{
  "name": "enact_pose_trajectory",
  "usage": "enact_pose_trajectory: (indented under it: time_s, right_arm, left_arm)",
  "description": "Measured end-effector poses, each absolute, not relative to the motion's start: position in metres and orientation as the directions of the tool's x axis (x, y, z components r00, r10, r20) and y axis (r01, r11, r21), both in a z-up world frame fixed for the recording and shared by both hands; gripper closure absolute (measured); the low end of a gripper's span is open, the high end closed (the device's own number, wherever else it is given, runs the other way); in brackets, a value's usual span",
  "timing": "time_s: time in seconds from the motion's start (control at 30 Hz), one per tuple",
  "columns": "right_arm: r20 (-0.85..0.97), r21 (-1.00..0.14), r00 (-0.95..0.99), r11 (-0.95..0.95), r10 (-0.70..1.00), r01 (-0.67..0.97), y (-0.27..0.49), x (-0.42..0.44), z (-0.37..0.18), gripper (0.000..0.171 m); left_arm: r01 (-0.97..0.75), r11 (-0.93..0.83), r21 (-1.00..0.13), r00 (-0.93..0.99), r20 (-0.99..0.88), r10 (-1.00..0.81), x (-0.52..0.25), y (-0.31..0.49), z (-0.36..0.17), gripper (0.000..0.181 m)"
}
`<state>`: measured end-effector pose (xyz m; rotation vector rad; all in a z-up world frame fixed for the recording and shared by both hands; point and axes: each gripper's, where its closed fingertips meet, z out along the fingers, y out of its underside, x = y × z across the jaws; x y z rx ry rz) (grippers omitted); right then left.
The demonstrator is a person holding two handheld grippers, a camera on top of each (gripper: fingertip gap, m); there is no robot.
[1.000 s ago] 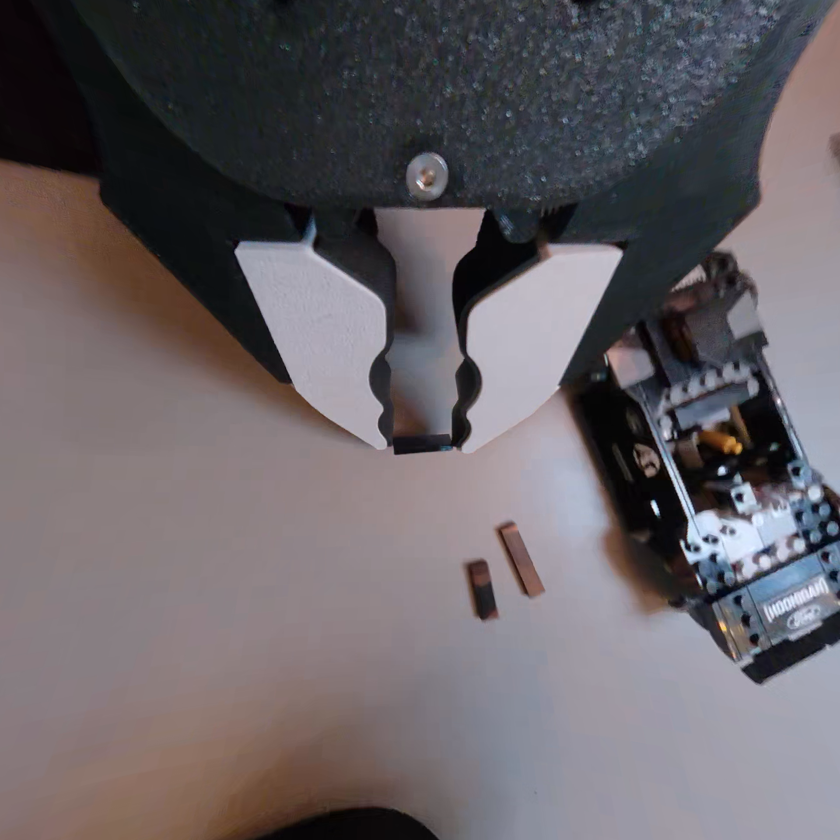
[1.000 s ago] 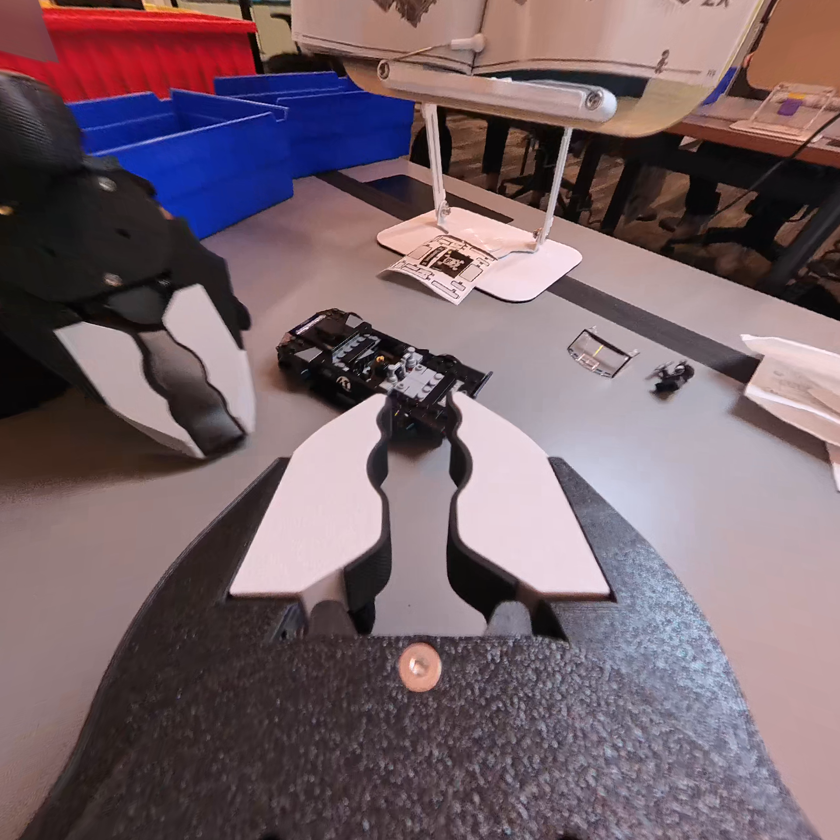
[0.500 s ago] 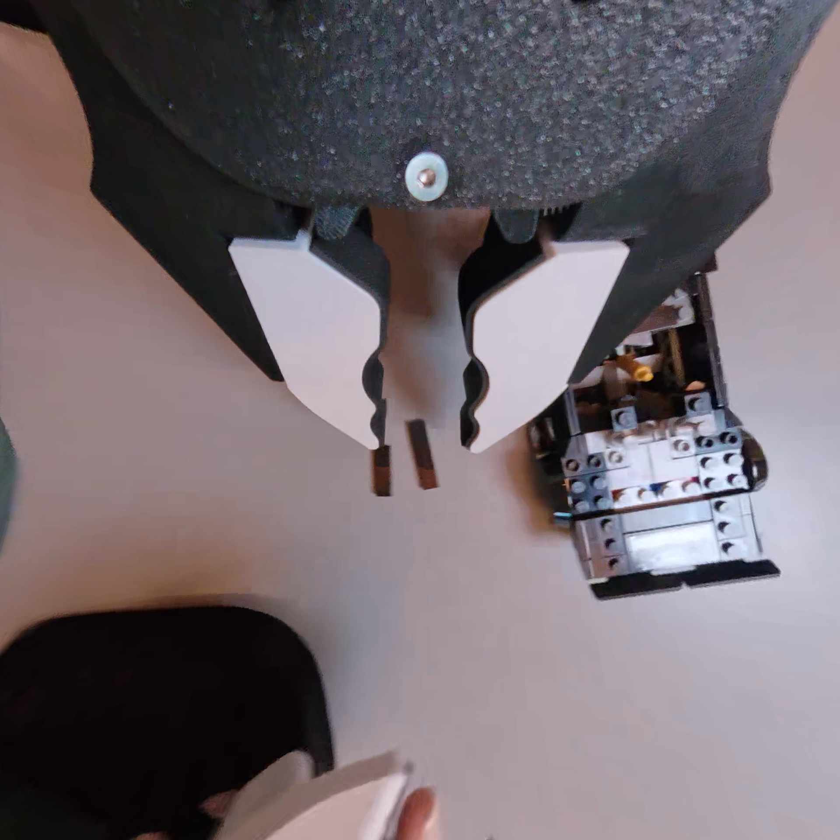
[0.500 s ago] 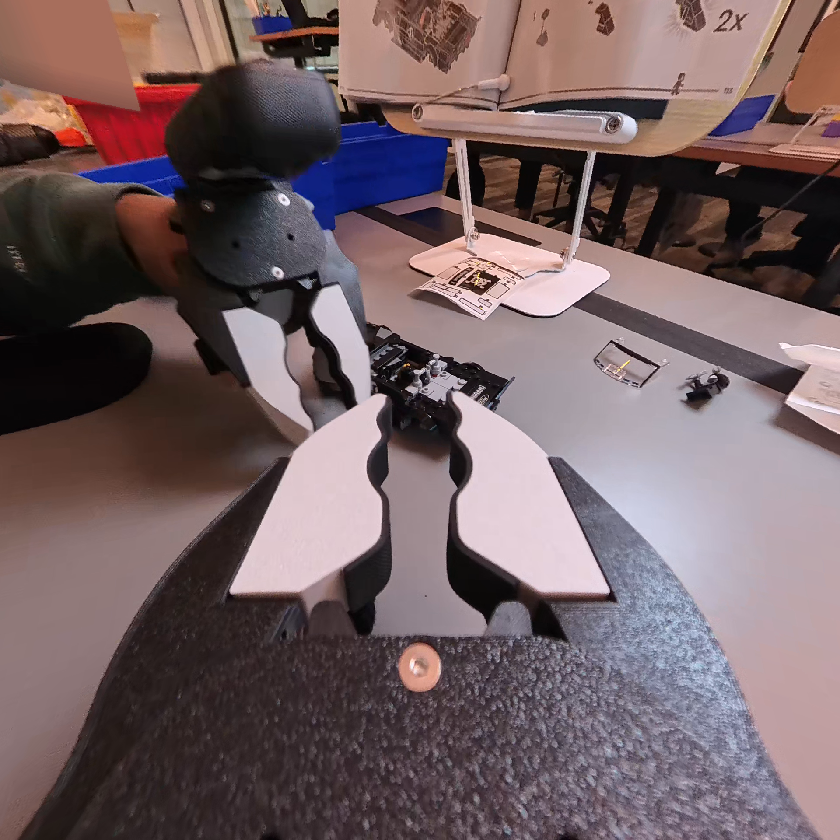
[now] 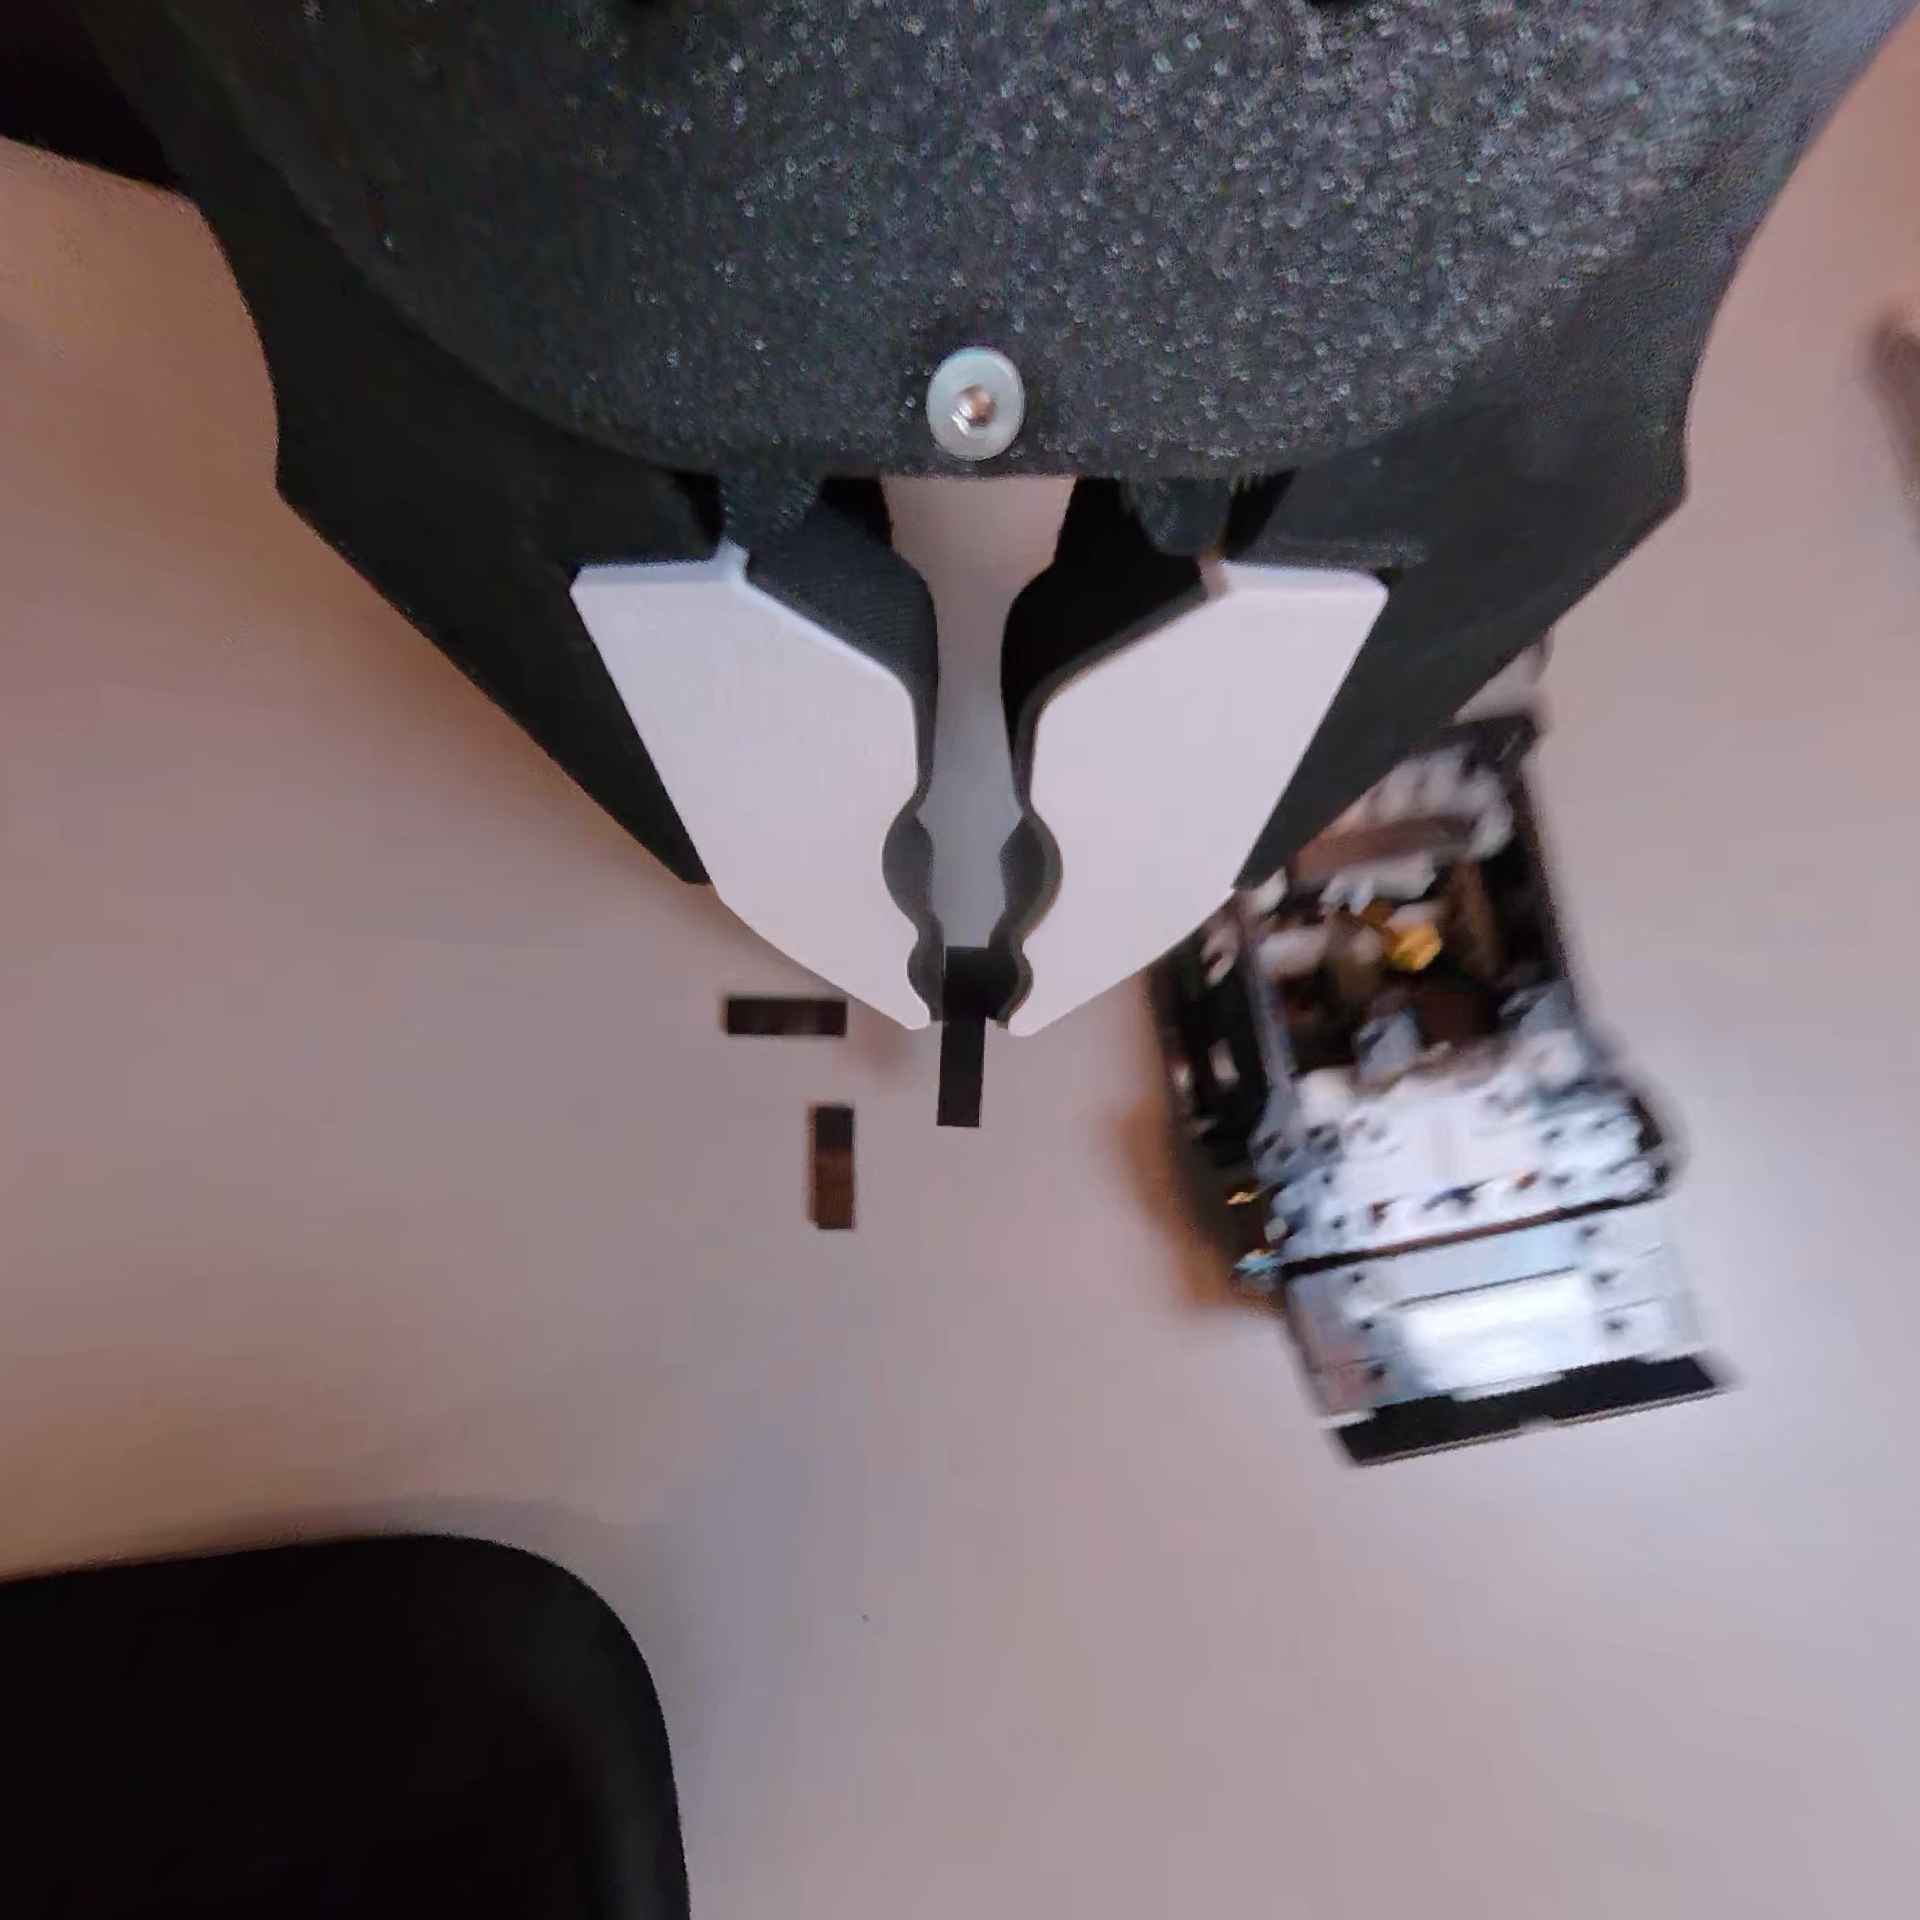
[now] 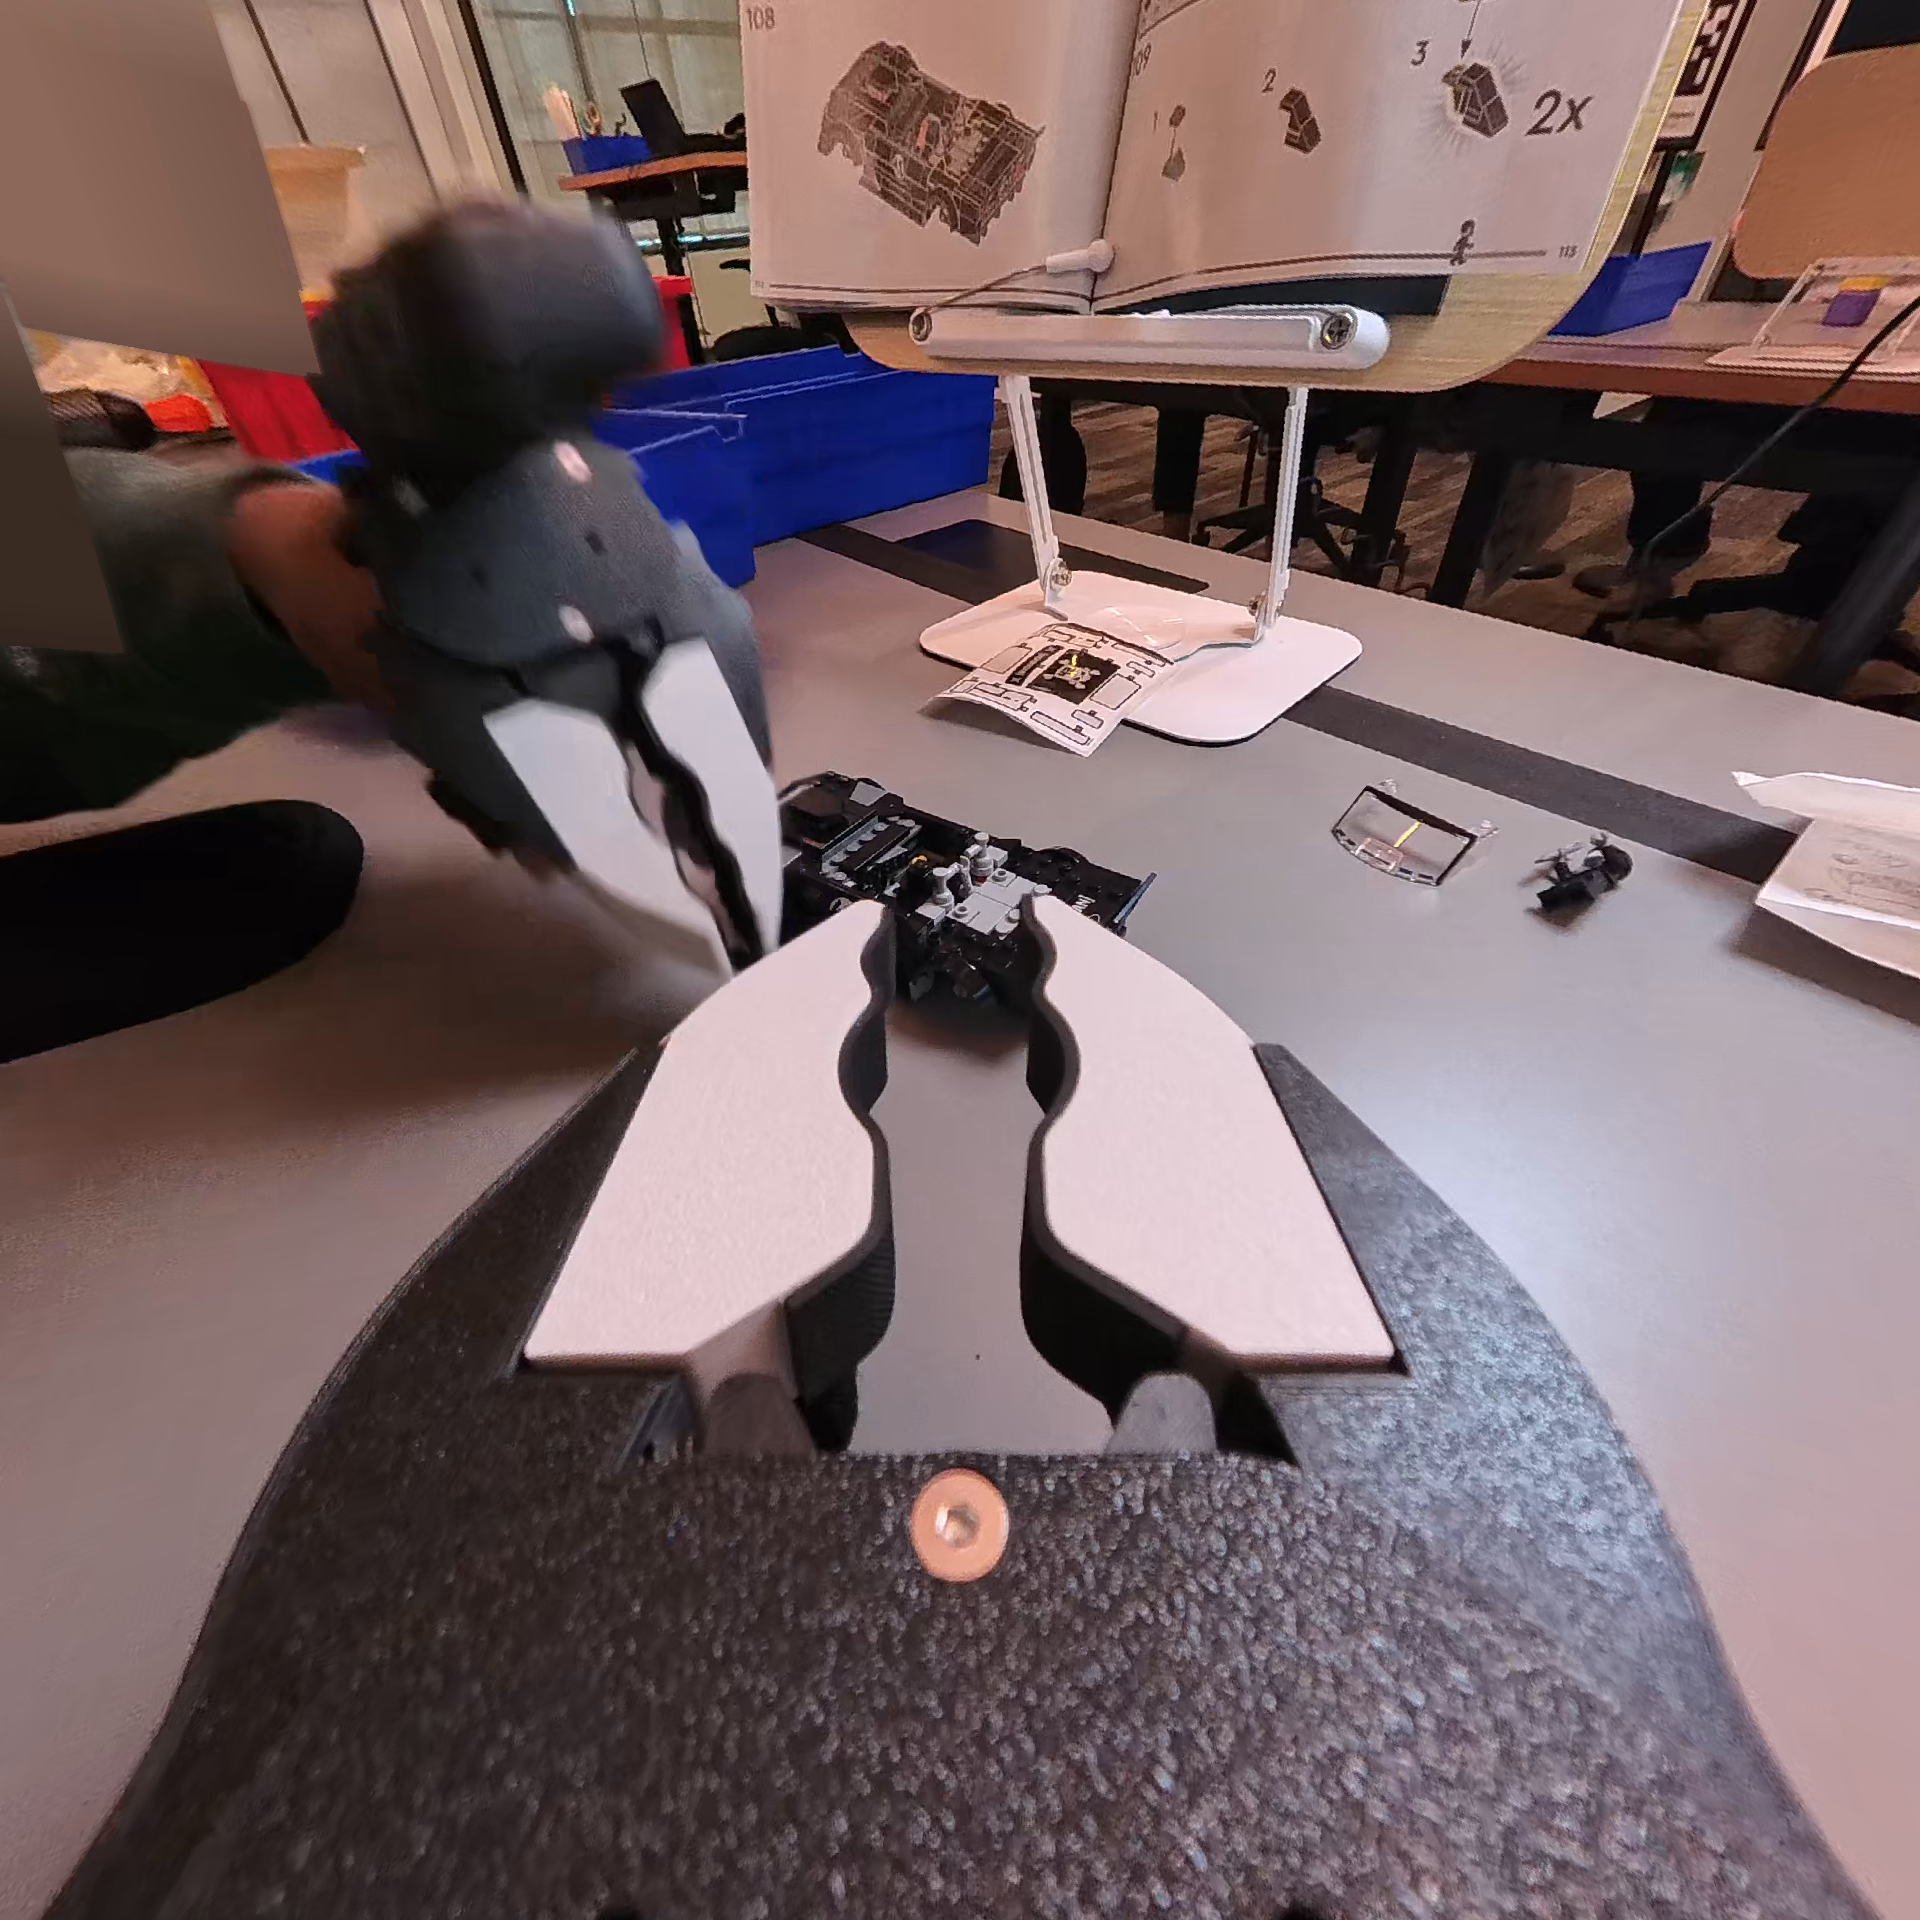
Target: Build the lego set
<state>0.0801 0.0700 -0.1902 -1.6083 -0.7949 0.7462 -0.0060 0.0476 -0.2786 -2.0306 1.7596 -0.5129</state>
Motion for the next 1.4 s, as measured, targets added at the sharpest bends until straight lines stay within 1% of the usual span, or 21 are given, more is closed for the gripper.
enact_pose_trajectory:
  time_s: [0.07,0.17,0.23,0.3,0.33,0.43,0.53,0.6,0.7,0.77,0.87,0.9,1.0,1.03,1.07,1.23,1.3,1.4]
  right_arm:
    - [-0.053,-0.986,0.577,-0.136,0.815,0.102,0.071,0.081,-0.19,0.149]
    - [-0.052,-0.986,0.584,-0.134,0.81,0.098,0.072,0.081,-0.19,0.149]
    - [-0.058,-0.986,0.587,-0.139,0.807,0.094,0.074,0.08,-0.189,0.149]
    - [-0.063,-0.986,0.592,-0.142,0.803,0.088,0.076,0.08,-0.188,0.149]
    - [-0.062,-0.986,0.595,-0.141,0.802,0.087,0.076,0.079,-0.188,0.149]
    - [-0.045,-0.986,0.604,-0.131,0.796,0.099,0.076,0.078,-0.188,0.149]
    - [-0.04,-0.983,0.617,-0.144,0.786,0.119,0.078,0.076,-0.191,0.149]
    - [-0.033,-0.979,0.626,-0.151,0.779,0.137,0.08,0.075,-0.192,0.149]
    - [-0.006,-0.971,0.643,-0.158,0.766,0.179,0.082,0.072,-0.196,0.149]
    - [0.005,-0.965,0.654,-0.167,0.756,0.2,0.084,0.071,-0.199,0.149]
    - [0.011,-0.961,0.665,-0.177,0.746,0.214,0.086,0.067,-0.201,0.149]
    - [0.015,-0.959,0.667,-0.177,0.745,0.219,0.087,0.066,-0.202,0.149]
    - [0.037,-0.954,0.671,-0.173,0.741,0.243,0.089,0.065,-0.202,0.149]
    - [0.042,-0.953,0.673,-0.172,0.739,0.248,0.09,0.065,-0.202,0.149]
    - [0.044,-0.952,0.675,-0.173,0.736,0.251,0.09,0.066,-0.202,0.149]
    - [0.037,-0.952,0.693,-0.185,0.72,0.244,0.093,0.073,-0.202,0.149]
    - [0.034,-0.952,0.698,-0.189,0.715,0.241,0.093,0.076,-0.203,0.149]
    - [0.032,-0.952,0.705,-0.193,0.708,0.237,0.094,0.079,-0.204,0.149]
  left_arm:
    - [-0.809,-0.148,-0.569,0.225,-0.067,-0.972,-0.035,0.059,-0.244,0.173]
    - [-0.747,-0.221,-0.628,0.408,-0.169,-0.897,-0.105,0.073,-0.184,0.173]
    - [-0.724,-0.28,-0.631,0.532,-0.252,-0.808,-0.167,0.079,-0.155,0.173]
    - [-0.702,-0.372,-0.607,0.643,-0.315,-0.698,-0.238,0.082,-0.14,0.173]
    - [-0.685,-0.432,-0.587,0.688,-0.326,-0.648,-0.273,0.081,-0.139,0.173]
    - [-0.602,-0.614,-0.511,0.793,-0.29,-0.536,-0.367,0.072,-0.159,0.173]
    - [-0.583,-0.703,-0.408,0.809,-0.212,-0.549,-0.425,0.061,-0.201,0.173]
    - [-0.589,-0.739,-0.326,0.803,-0.138,-0.58,-0.441,0.05,-0.231,0.172]
    - [-0.676,-0.694,-0.249,0.726,-0.066,-0.684,-0.43,0.035,-0.261,0.172]
    - [-0.711,-0.671,-0.21,0.695,-0.066,-0.716,-0.427,0.033,-0.275,0.172]
    - [-0.716,-0.661,-0.224,0.683,-0.028,-0.73,-0.42,0.032,-0.284,0.171]
    - [-0.717,-0.66,-0.224,0.681,-0.021,-0.732,-0.42,0.032,-0.286,0.166]
    - [-0.715,-0.659,-0.233,0.681,-0.018,-0.732,-0.421,0.031,-0.28,0.142]
    - [-0.717,-0.653,-0.245,0.679,-0.027,-0.734,-0.422,0.031,-0.275,0.137]
    - [-0.718,-0.647,-0.255,0.678,-0.047,-0.734,-0.426,0.033,-0.268,0.137]
    - [-0.677,-0.672,-0.301,0.729,-0.149,-0.668,-0.463,0.053,-0.234,0.147]
    - [-0.658,-0.695,-0.29,0.751,-0.178,-0.636,-0.48,0.064,-0.23,0.156]
    - [-0.674,-0.693,-0.255,0.735,-0.143,-0.663,-0.481,0.07,-0.241,0.168]
